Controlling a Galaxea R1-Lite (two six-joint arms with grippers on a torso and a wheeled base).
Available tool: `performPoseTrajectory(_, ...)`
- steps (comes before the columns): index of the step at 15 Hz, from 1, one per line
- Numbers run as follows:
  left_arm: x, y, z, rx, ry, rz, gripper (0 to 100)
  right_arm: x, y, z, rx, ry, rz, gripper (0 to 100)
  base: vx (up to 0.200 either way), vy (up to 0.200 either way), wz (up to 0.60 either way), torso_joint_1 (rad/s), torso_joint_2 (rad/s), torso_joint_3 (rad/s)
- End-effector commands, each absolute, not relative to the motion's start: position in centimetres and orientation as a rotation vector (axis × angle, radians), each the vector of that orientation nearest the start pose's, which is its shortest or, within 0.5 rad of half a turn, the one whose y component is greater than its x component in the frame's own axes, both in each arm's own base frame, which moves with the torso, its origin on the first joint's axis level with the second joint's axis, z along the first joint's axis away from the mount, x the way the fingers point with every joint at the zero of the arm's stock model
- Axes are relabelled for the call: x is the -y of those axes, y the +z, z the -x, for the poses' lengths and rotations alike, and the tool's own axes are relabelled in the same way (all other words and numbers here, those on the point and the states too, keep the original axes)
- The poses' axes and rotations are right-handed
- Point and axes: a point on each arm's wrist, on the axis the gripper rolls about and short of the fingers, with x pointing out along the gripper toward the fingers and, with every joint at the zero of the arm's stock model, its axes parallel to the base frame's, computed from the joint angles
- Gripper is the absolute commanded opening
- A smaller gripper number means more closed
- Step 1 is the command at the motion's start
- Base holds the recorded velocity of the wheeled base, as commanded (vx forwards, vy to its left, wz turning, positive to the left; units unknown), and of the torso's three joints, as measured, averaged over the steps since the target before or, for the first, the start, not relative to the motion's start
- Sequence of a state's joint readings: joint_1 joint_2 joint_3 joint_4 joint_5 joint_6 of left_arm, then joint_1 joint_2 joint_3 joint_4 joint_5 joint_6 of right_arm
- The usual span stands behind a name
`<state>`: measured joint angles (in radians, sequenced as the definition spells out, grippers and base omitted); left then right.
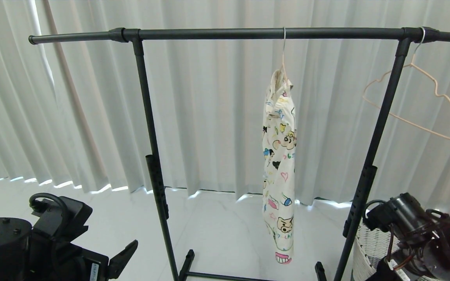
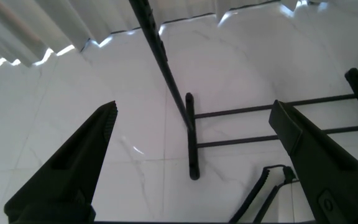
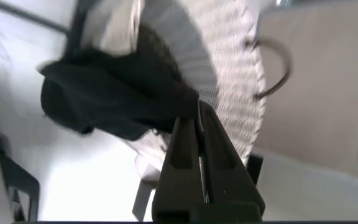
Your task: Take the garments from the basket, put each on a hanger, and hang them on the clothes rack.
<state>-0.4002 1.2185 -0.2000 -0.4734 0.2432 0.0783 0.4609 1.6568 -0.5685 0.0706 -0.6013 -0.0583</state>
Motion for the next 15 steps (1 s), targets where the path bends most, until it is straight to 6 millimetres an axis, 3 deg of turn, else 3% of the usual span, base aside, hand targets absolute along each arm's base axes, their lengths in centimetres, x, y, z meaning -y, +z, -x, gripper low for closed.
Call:
performPoseTrajectory(1, 4.8, 11.8, -12.8, -0.513, -0.173, -0.249, 100, -10.0, 16.1, -19.1, -0.817, -0.03, 0.574, 0, -0.2, 0.0, 0.0, 0.007, 0.0, 0.012)
performPoseTrajectory(5, 4.9, 11.7, -12.9, -0.523, -0.174, -0.211, 100, -12.1, 22.0, -18.4, -0.713, 0.059, 0.562, 0, -0.2, 0.0, 0.0, 0.002, 0.0, 0.001)
performPoseTrajectory(10, 5.1, 12.3, -13.1, -0.5, -0.206, -0.196, 100, -14.2, 23.9, -18.7, -0.664, 0.118, 0.56, 0, -0.2, 0.0, 0.0, 0.004, 0.0, 0.007)
performPoseTrajectory(13, 5.9, 12.4, -13.0, -0.496, -0.272, -0.205, 100, -15.9, 24.5, -19.3, -0.644, 0.175, 0.552, 0, 0.0, 0.0, 0.0, 0.0, 0.0, 0.0)
performPoseTrajectory(15, 7.5, 13.8, -13.1, -0.444, -0.462, -0.175, 100, -18.0, 25.1, -19.8, -0.628, 0.265, 0.528, 0, 0.0, 0.0, 0.0, 0.0, 0.0, 0.0)
